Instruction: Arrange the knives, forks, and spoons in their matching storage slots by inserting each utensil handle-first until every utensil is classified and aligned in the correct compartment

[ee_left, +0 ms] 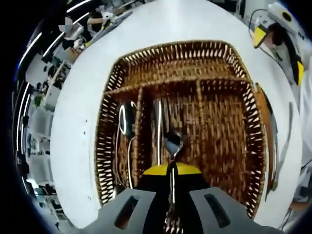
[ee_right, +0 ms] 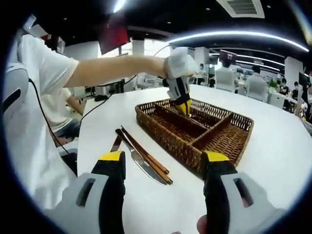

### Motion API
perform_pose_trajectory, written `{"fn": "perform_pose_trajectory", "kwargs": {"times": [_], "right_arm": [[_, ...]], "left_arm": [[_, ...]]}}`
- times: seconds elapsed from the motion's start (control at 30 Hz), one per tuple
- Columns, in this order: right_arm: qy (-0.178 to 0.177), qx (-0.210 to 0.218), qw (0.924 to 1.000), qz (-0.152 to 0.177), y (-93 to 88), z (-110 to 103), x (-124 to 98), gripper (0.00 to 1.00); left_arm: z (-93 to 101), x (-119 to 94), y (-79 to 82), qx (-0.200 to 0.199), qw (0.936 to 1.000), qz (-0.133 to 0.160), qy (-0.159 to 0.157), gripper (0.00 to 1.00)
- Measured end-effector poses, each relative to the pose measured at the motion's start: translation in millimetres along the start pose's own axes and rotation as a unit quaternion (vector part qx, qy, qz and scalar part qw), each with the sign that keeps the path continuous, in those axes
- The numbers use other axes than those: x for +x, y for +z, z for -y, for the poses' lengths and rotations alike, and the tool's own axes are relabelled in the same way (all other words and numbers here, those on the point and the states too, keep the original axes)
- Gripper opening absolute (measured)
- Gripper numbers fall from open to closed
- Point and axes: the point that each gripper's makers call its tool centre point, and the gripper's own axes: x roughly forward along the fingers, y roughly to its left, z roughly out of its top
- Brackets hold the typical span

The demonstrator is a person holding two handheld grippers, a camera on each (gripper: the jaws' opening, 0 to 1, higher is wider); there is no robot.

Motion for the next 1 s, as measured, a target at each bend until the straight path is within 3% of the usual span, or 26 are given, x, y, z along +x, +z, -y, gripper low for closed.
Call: {"fn": "perform_pose_trajectory", "kwargs": {"times": [0.53,1.0], "right_arm": [[0.009,0.007,0.9999,-0.002,-3.3,-3.6,2.4,0.65],[0.008,0.007,0.9999,0.0,-3.8,-5.3,0.6,0.65]], "left_arm": [[8.3,16.1,-0.6,-0.01,0.9999,0.004,-0.012,0.01],[8.1,18.6,5.8,-0.01,0.9999,0.004,0.001,0.02]]}}
